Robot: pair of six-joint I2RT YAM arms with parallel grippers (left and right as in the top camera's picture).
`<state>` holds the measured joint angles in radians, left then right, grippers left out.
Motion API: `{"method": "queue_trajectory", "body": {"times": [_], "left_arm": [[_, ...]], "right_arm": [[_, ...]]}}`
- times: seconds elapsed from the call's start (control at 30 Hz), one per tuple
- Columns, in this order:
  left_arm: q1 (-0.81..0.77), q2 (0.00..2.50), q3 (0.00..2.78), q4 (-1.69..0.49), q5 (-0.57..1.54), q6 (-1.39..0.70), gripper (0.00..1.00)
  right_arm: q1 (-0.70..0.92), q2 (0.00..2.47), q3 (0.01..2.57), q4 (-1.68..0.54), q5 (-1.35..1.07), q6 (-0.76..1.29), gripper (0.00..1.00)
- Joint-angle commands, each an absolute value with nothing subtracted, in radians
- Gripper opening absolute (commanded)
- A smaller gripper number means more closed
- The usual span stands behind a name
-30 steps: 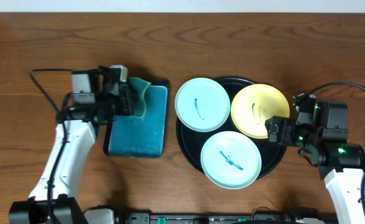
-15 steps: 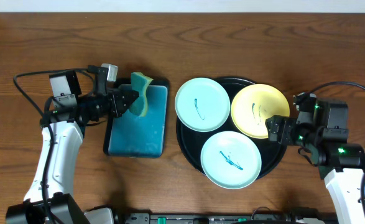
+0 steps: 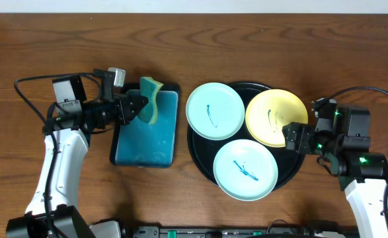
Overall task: Clean dirty plates on tray and stack at the side
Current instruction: 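Grasp the green sponge with the left gripper and lift it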
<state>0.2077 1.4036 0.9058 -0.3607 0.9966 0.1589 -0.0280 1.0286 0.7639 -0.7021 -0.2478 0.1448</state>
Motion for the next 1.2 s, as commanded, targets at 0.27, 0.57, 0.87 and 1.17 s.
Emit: {"method": "queue_trajectory", "body": {"times": [0.27, 0.57, 0.87, 1.17], "left_arm": [[0.211, 1.380, 0.914, -0.354, 1.040, 0.179, 0.07], [0.211, 1.380, 0.914, -0.345, 1.040, 0.179, 0.07], [0.207, 1.380, 0.914, -0.353, 0.923, 0.156, 0.08], [0.017, 1.380, 0.914, -0.403, 0.204, 0.037, 0.07]], "right_arm": [[-0.019, 1.031, 0.783, -0.697, -0.259, 0.133, 0.86], [-0.019, 1.031, 0.783, -0.699, -0.259, 0.133, 0.86], [-0.019, 1.031, 0.783, -0.699, -0.259, 0.133, 0.86], [-0.019, 1.031, 0.783, -0.700, -0.259, 0.133, 0.86]]}}
